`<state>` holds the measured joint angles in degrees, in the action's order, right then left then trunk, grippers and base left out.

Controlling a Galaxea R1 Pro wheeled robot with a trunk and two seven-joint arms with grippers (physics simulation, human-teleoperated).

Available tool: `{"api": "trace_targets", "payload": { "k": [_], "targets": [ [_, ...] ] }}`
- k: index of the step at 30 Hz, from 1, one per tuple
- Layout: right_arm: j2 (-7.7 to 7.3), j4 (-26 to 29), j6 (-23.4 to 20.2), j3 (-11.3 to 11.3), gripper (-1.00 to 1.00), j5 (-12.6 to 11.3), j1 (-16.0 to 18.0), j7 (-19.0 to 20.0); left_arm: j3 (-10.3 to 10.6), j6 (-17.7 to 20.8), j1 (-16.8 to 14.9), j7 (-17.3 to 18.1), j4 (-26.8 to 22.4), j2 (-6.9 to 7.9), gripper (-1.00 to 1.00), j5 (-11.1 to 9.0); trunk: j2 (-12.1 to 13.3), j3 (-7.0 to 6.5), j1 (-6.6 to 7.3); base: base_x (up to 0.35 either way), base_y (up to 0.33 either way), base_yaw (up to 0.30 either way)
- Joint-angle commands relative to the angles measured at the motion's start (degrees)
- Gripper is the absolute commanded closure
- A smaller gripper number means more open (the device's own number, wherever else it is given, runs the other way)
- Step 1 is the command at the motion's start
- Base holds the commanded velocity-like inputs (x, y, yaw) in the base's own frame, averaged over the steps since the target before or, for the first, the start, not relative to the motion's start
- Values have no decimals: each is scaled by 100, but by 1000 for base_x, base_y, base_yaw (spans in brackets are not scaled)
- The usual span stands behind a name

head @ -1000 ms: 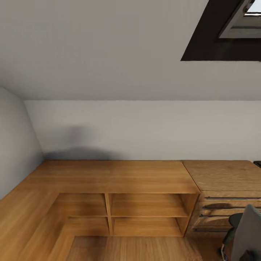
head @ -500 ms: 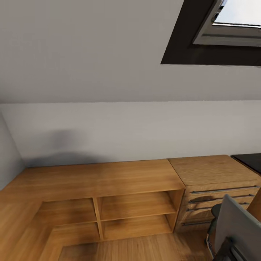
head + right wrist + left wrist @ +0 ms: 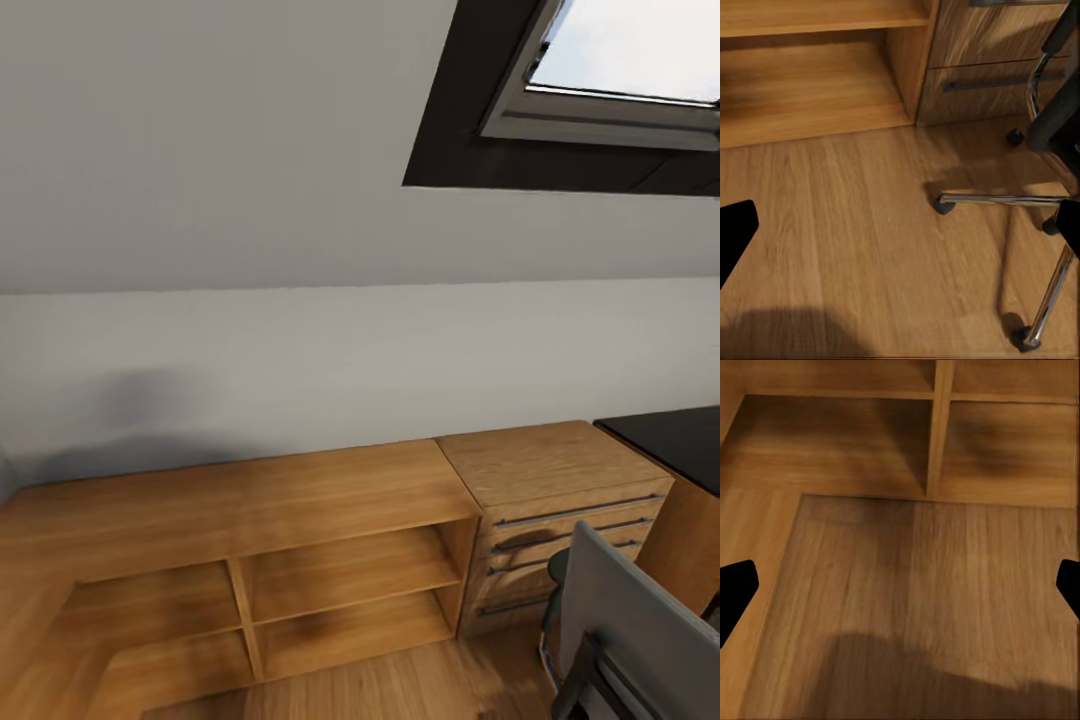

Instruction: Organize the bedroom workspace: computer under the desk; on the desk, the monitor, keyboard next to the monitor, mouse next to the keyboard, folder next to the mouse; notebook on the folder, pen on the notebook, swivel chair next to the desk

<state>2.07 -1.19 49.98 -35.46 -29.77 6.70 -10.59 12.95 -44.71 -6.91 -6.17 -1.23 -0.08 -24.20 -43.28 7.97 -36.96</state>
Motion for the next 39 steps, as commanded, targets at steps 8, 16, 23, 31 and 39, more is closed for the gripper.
{"api": "trace_targets", "payload": {
  "k": [8, 16, 23, 31, 39],
  "targets": [
    [4, -5, -202, -49, -100, -11, 7, -31, 50, -12, -3, -60, 0, -1, -100, 3, -7, -46, -1, 0, 0, -188],
    [4, -4, -222, -49, -100, -14, 7, -31, 50, -12, -3, -60, 0, -1, -100, 4, -7, -96, -1, 0, 0, -197],
    [8, -4, -217, -29, -100, -35, 7, -31, 50, -12, -3, -60, 0, -4, -100, 4, -7, -108, -1, 0, 0, -270],
    [12, -4, -217, -26, -100, -41, 7, -31, 50, 59, -3, -60, 0, -5, -100, 4, -7, -109, -1, 0, 0, -297],
    [18, -4, -217, -28, -100, -46, 7, -31, 50, 258, -3, -52, -1, -3, -100, 8, -7, -109, -1, 0, 0, -299]
  ]
}}
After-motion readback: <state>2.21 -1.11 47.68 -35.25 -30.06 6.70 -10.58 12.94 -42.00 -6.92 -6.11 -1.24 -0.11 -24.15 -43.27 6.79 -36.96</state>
